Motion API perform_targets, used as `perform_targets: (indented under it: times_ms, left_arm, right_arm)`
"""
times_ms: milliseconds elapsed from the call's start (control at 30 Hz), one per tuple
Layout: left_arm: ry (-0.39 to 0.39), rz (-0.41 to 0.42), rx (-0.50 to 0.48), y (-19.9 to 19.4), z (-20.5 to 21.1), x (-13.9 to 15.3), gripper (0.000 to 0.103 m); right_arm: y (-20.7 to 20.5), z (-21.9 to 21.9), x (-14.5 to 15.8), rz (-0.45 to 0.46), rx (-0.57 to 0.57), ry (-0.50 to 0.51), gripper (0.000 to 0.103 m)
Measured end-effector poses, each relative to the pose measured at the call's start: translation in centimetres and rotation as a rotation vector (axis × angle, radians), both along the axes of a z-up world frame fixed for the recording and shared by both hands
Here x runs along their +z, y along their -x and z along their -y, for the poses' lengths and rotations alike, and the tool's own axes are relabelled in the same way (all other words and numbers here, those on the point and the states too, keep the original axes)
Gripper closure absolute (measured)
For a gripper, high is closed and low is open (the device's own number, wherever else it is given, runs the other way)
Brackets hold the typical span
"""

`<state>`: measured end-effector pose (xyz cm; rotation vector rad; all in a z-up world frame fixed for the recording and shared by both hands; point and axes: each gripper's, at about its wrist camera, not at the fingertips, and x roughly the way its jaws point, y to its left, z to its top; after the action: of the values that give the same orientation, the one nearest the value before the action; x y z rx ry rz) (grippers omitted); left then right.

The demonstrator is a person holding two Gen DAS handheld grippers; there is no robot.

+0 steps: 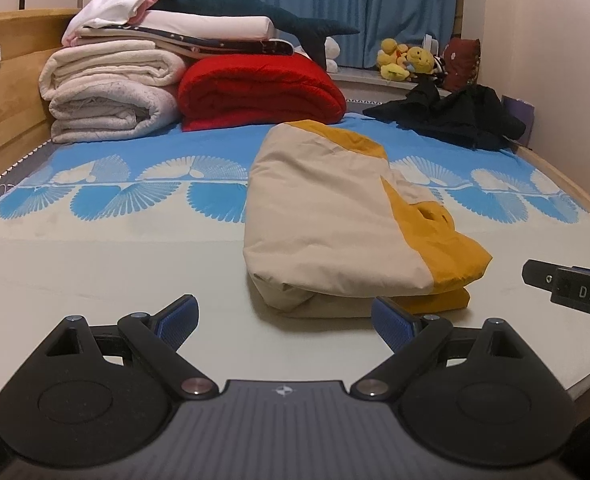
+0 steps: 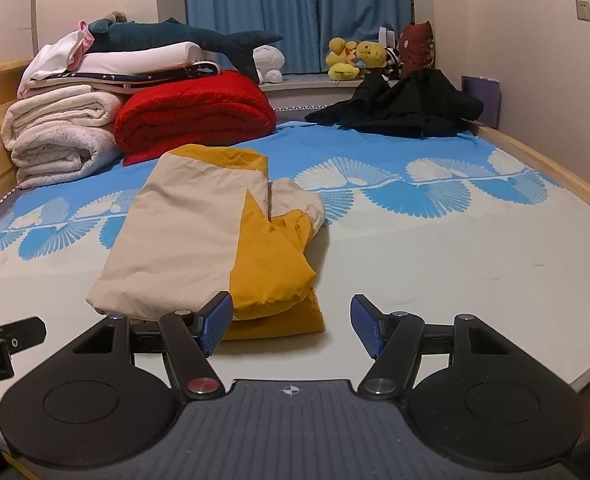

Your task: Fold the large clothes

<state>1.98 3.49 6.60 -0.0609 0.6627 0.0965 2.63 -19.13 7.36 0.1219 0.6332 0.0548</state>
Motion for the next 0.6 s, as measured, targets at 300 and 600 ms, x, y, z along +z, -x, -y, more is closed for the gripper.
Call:
perform_targets:
  times_ms: [300, 600]
  left_arm:
    - [-0.006, 0.008, -0.01, 0.0, 0.3, -0.2, 0.007]
    - [-0.011, 0.013, -0.022, -0.1, 0.4, -0.3, 0.007]
  right_arm:
    - [-0.2, -0.6, 0.1, 0.02, 0.041, 0.012, 0.036]
    - [0.1, -1.3, 0.2, 0.03, 0.065, 0.02, 0.036]
